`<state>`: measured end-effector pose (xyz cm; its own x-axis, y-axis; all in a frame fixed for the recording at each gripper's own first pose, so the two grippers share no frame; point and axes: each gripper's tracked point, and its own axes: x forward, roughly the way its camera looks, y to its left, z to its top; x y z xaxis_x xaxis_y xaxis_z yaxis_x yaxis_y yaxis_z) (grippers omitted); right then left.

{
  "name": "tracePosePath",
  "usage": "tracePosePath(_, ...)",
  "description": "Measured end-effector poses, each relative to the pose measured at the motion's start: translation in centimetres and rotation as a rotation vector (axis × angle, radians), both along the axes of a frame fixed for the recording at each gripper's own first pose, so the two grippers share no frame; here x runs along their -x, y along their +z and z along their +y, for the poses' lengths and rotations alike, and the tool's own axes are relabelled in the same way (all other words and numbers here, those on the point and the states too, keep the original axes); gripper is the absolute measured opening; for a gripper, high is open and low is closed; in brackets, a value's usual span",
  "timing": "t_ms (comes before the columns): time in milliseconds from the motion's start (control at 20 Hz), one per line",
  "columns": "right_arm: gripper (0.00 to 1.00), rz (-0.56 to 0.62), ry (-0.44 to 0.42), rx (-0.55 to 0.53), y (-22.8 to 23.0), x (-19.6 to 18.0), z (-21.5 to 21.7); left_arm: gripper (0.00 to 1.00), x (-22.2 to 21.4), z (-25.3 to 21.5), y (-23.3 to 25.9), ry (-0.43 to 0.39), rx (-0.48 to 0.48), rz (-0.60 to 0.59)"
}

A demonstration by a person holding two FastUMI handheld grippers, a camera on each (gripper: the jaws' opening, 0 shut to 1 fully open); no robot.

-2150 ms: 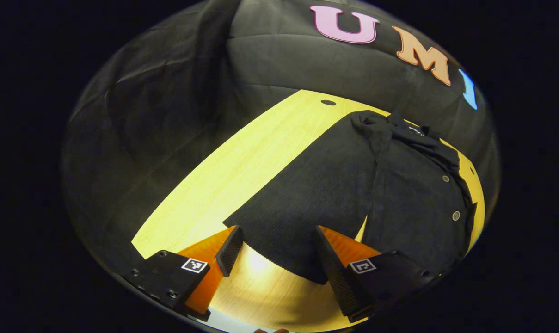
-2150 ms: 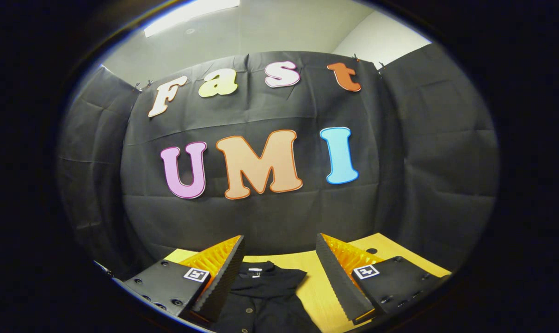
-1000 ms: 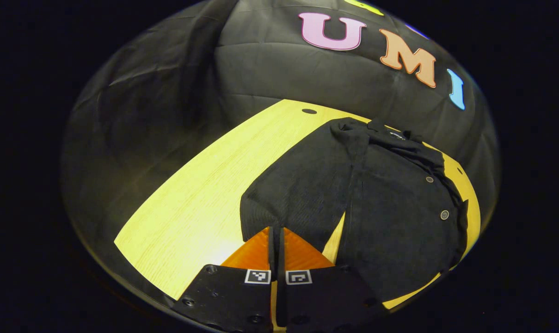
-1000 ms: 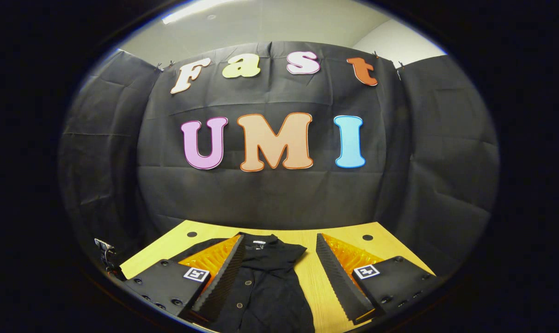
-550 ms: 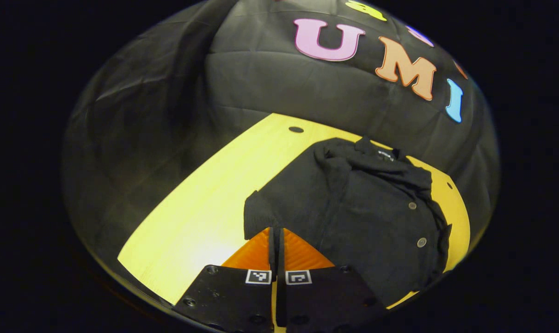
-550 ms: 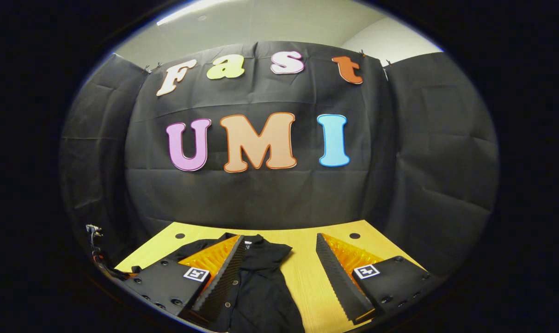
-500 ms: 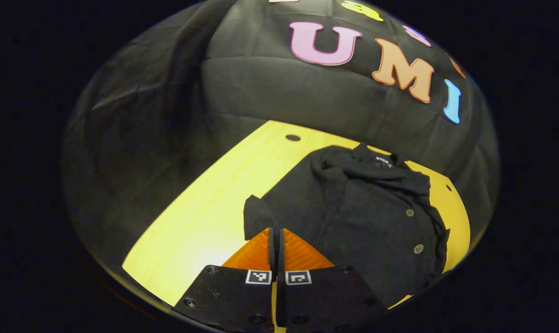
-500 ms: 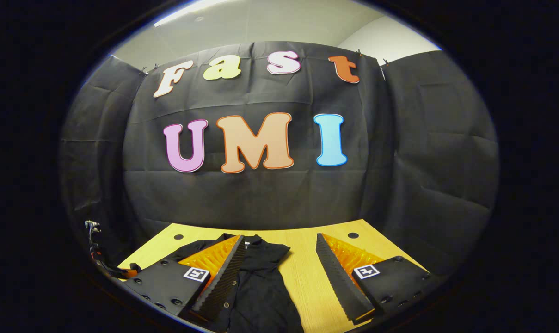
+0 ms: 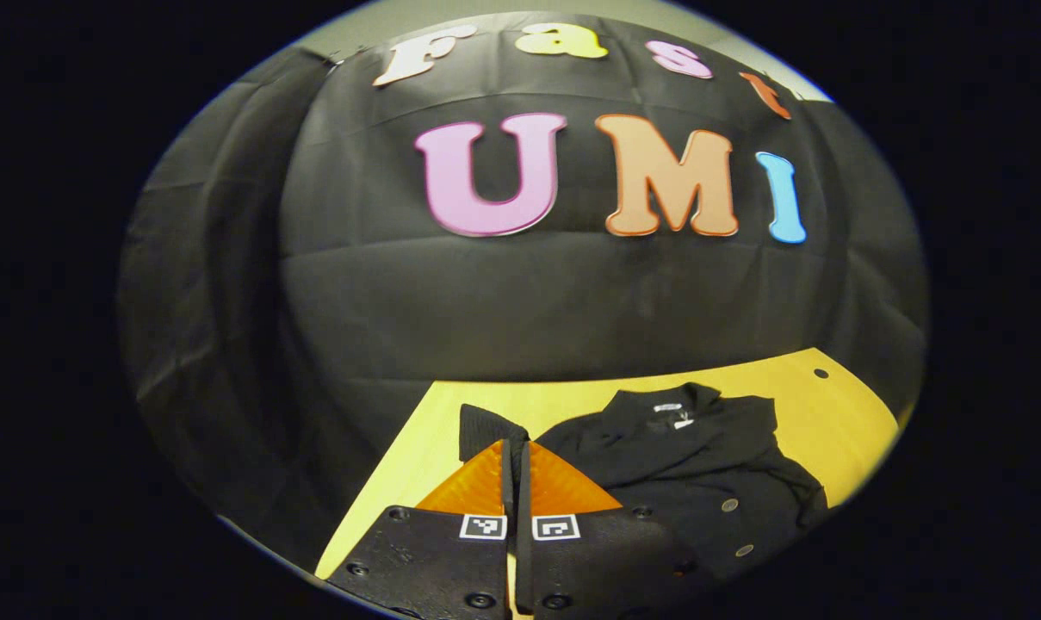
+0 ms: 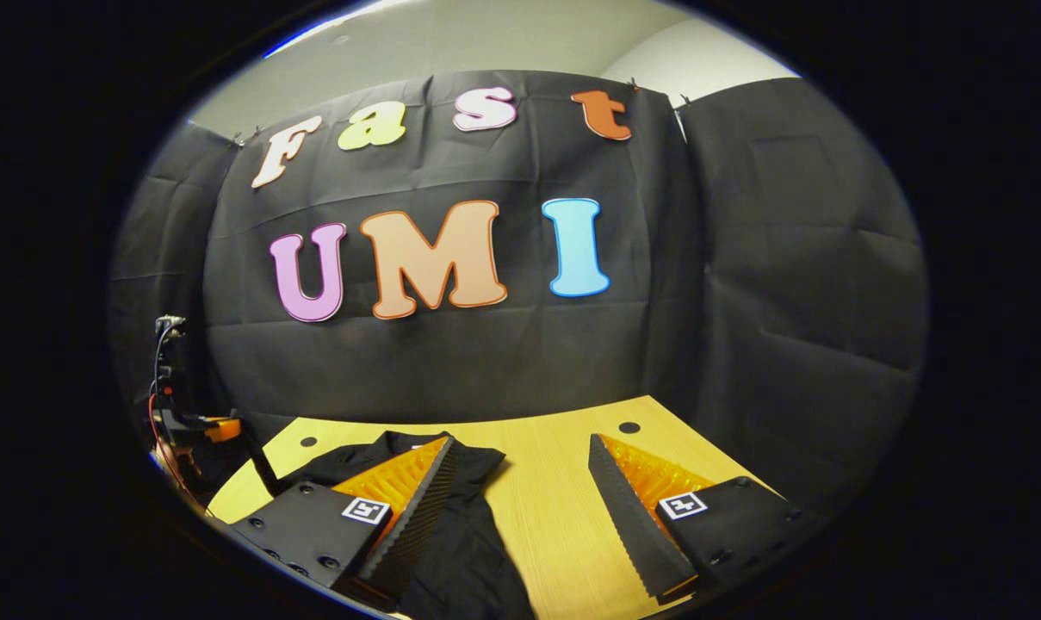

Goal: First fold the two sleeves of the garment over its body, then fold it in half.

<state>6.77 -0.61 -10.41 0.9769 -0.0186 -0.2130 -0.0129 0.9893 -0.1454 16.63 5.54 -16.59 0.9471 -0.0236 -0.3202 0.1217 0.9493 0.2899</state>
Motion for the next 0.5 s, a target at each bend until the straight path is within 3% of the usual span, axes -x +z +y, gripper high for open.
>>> tracePosePath(100,0.94,0.007,-0.025,-0.005,-0.2,-0.1,-1.5,0.00,-2.0,-4.2,0.6,-0.066,0.000,-0.023)
tracePosePath(250,0.97,0.015,-0.065,0.006,-0.2,0.2,-3.9,0.00,-4.2,-9.9,-1.0,-0.143,-0.013,-0.015)
tracePosePath(500,0.94,0.016,-0.104,-0.020,1.1,1.5,-5.8,0.00,-4.8,-17.8,-6.4,-0.211,0.073,0.069)
